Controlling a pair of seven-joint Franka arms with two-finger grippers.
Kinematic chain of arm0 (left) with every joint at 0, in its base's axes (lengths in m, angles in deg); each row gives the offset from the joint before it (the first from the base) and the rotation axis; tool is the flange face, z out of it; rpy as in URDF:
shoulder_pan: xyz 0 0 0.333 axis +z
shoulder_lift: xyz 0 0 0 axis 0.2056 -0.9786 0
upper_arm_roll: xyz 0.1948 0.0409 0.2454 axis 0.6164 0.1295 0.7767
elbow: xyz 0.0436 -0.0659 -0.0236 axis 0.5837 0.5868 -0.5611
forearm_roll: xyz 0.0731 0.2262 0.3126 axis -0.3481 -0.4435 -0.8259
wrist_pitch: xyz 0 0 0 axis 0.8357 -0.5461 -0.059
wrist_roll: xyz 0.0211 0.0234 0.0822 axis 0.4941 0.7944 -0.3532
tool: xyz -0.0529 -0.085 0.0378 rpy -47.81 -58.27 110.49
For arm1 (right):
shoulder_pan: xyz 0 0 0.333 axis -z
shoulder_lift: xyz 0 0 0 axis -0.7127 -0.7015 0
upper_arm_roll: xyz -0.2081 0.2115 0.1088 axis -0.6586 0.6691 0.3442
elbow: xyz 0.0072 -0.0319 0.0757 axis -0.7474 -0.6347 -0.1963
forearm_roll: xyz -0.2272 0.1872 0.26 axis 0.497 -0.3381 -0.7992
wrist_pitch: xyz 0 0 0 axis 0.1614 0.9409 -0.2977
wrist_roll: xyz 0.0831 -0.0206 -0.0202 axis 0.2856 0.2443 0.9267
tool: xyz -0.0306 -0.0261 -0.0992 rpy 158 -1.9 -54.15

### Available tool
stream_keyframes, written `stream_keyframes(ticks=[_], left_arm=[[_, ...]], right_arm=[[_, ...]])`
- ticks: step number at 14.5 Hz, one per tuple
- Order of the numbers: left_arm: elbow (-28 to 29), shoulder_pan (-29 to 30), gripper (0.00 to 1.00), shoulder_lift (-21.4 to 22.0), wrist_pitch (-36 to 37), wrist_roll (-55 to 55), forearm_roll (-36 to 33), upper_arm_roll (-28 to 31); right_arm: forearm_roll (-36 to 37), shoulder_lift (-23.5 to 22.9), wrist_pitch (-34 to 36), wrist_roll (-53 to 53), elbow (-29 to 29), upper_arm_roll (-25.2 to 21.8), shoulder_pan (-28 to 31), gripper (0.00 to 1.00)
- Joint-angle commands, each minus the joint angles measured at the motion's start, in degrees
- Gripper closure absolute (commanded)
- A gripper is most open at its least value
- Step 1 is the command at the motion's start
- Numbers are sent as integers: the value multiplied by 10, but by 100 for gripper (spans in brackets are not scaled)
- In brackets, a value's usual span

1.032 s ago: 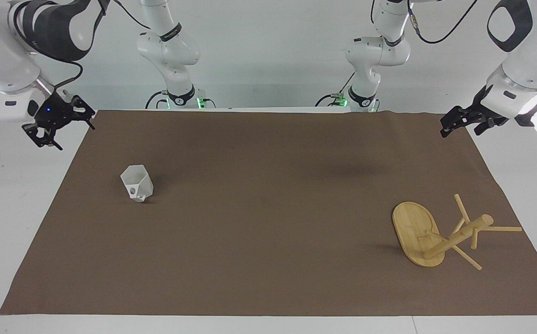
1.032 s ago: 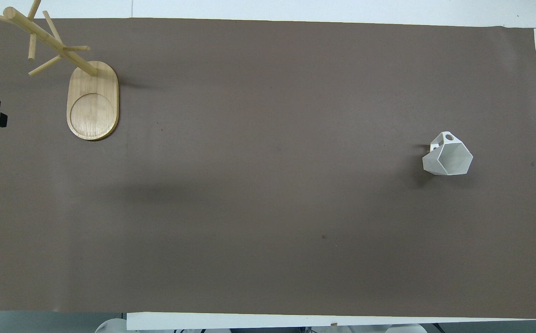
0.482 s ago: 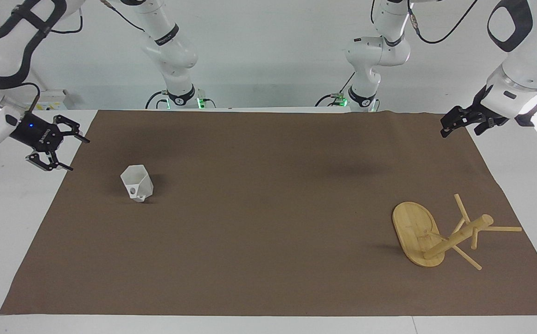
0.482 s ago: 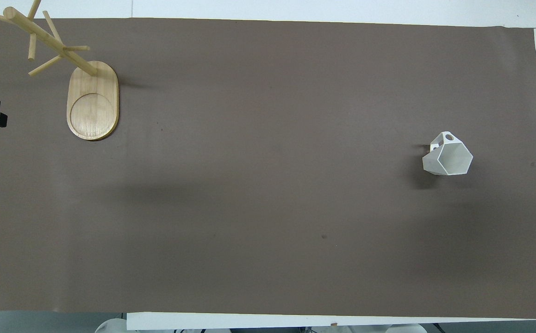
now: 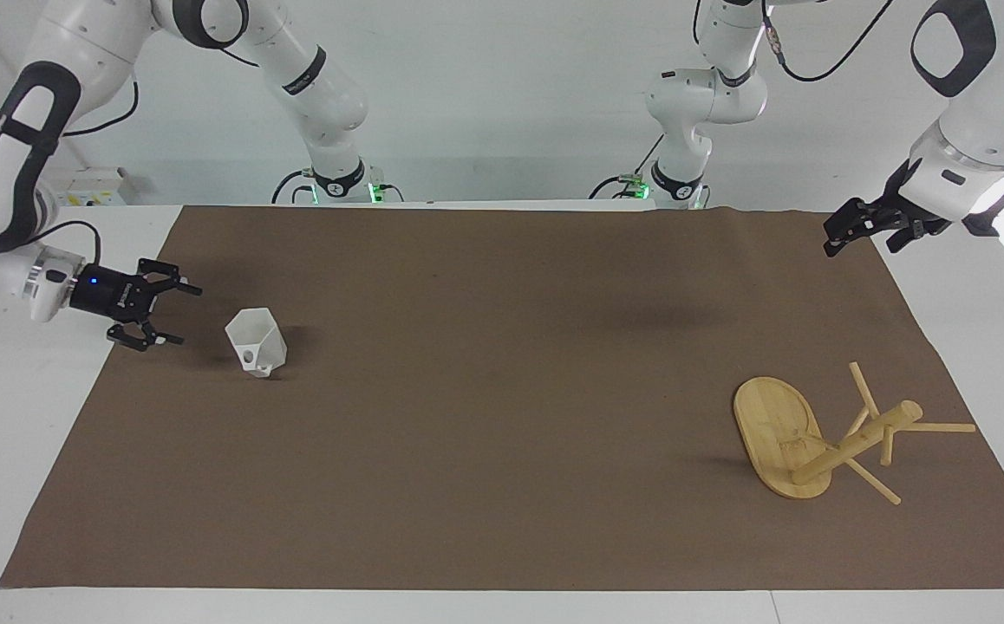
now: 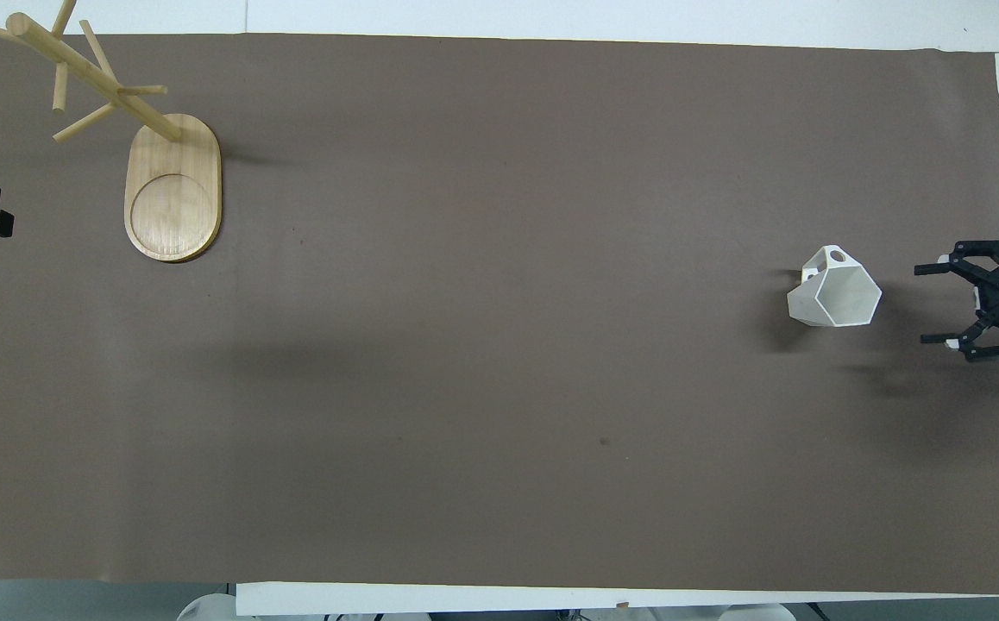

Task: Hang cup on rack
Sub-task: 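Move the right gripper toward the white mug and close on it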

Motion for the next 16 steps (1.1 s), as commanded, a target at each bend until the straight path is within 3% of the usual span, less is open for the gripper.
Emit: stream_keyframes(ticks=[1, 12, 16], left_arm=[[13, 3, 0, 13, -3, -6, 7, -1], [13, 3, 0, 13, -3, -6, 7, -1], [13, 3, 0, 13, -3, -6, 7, -1]], right_arm=[[-14, -8, 15, 5, 11, 7, 11, 0], [-28, -7, 9, 36, -6, 14, -17, 0], [-82, -66, 5, 96, -7, 14, -25, 0]])
